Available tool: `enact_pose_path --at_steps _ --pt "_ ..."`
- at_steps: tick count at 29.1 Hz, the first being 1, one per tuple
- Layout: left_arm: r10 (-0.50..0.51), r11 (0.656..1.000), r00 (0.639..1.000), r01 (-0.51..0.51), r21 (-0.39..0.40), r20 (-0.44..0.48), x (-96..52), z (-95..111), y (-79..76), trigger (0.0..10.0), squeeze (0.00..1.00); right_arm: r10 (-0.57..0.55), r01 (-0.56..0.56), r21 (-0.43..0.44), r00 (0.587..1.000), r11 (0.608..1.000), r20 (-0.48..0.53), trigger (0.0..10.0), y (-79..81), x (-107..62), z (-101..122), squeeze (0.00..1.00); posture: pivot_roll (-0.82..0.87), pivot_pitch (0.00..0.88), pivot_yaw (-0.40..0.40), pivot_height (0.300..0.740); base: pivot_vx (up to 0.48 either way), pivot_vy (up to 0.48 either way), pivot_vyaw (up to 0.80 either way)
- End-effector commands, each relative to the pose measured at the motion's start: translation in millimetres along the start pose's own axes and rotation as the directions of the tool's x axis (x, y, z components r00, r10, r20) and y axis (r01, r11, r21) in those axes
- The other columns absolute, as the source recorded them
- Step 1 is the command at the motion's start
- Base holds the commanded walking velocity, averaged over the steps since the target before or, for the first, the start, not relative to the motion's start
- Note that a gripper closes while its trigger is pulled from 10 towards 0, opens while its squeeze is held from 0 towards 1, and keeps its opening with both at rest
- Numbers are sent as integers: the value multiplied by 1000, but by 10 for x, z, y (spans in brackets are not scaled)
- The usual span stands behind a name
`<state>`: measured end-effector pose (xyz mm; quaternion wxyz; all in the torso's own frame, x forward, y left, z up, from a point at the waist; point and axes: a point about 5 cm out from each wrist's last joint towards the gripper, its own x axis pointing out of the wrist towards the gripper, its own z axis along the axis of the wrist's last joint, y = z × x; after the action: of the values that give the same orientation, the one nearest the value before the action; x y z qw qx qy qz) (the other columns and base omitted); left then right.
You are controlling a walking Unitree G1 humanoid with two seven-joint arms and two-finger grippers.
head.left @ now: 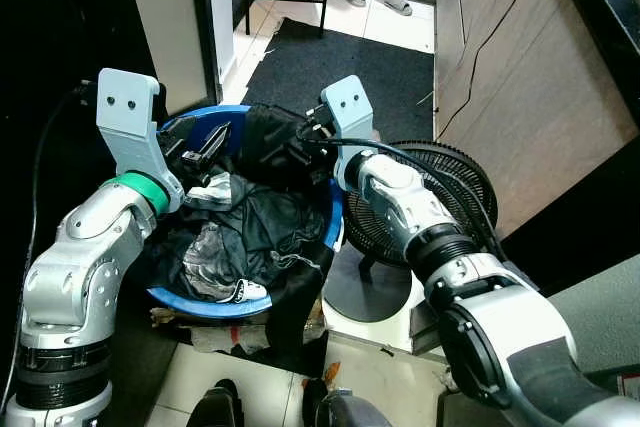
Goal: Clothes washing
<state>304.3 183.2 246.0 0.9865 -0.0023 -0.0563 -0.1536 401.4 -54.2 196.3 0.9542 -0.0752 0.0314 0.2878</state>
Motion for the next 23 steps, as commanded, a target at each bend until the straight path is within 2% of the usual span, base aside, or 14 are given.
enact_pose_path --at_steps 1,5,11,23 --pt "-13 1000 1000 13 -5 -11 9 -28 -35 10000 0 -19 19 5 999 1000 -35 10000 -69 -21 -34 0 107 139 -68 740 0 0 0" --pt "-12 1000 1000 12 -4 -11 4 -28 -32 10000 0 -35 35 -4 998 999 -43 10000 -138 -32 -3 0 113 138 -73 740 0 0 0" --pt "-1 1000 1000 1 0 -10 -23 -22 -13 10000 0 -13 13 2 998 1000 -59 10000 -35 16 -13 0 128 140 -78 740 0 0 0" --pt "5 1000 1000 -5 8 -11 -40 -12 0 10000 0 -40 43 30 996 999 -84 10000 -21 7 -119 0 148 140 -77 740 0 0 0"
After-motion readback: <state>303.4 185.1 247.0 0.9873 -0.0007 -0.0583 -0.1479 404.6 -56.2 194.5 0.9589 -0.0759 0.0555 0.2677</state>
